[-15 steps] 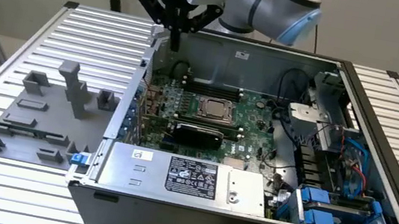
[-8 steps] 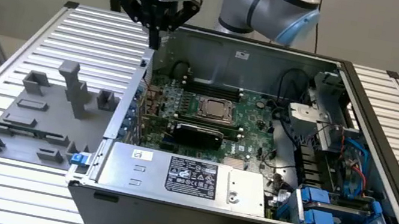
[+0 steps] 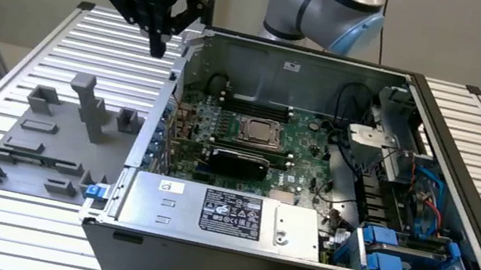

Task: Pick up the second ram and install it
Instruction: 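Reach for the second ram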

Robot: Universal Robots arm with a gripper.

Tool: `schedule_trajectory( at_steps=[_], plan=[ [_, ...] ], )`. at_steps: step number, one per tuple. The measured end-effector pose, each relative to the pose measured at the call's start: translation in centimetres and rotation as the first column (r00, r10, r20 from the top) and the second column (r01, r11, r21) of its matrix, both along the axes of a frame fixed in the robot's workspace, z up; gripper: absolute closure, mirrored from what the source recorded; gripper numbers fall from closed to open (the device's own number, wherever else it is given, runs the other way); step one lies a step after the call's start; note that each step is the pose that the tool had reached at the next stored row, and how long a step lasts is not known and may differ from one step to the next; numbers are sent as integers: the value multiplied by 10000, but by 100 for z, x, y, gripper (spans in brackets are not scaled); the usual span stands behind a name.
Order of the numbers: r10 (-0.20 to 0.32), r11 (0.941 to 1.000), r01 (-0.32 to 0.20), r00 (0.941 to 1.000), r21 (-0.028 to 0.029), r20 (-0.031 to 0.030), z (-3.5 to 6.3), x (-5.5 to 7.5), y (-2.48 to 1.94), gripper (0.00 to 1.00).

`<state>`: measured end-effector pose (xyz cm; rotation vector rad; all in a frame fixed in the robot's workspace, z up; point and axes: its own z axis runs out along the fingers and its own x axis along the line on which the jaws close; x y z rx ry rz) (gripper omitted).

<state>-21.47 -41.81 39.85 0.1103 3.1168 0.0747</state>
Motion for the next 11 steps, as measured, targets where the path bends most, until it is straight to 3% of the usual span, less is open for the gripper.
schedule_trajectory(
  at_steps=[11],
  plan=[
    [0, 10000, 0, 10000, -16, 1, -58, -503, -70, 100]
  ],
)
